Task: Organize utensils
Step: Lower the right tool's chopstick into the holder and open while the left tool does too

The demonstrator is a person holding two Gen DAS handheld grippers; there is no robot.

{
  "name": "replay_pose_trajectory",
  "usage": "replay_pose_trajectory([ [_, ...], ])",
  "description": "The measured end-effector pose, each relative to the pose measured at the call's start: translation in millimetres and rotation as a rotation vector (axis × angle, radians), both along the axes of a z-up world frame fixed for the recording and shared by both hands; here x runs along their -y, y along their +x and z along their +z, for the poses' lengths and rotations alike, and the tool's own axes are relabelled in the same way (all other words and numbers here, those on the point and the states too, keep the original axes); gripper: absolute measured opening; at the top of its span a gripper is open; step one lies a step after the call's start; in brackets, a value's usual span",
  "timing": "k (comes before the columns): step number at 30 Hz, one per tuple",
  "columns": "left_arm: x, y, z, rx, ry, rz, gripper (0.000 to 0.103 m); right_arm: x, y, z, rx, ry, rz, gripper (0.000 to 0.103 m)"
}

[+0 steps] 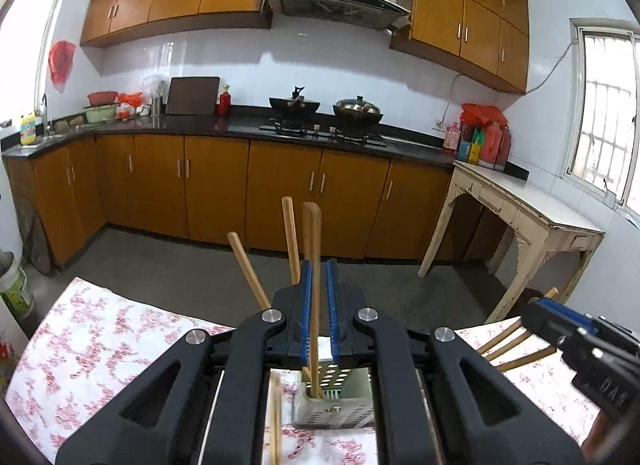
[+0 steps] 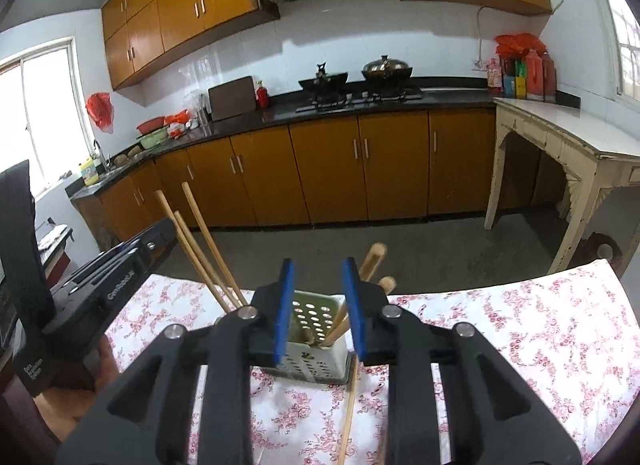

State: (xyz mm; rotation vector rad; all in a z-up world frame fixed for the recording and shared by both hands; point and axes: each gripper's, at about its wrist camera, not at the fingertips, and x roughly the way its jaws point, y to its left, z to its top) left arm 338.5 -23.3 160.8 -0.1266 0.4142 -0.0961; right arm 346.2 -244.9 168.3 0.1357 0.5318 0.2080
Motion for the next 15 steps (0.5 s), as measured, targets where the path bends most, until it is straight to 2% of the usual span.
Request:
replay_pose_trajectory([
  [5,-10.3,-16.9,12.7,0.015,0.010,0.025,0.009,16.5,-18.3,6.6,0.018,0.024,-0.037,0.026],
  [7,-16.1,-22.9,15.4,0.019,0.015,0.037,0.015,25.9,-26.1,5.8,0.017,0.028,-0.055,0.026],
  [9,-23.4,-29.7,15.6,0.014,0.020,0.050,0.018,35.5,-33.9,2.6,0.009,0.034,-0.075,0.026],
  [15,-40.7,-48.2,4.5,-0.021,0.033,0.084,0.019,62.2,-50.2,-21.5,-0.040,0.021,-0.146,0.027],
])
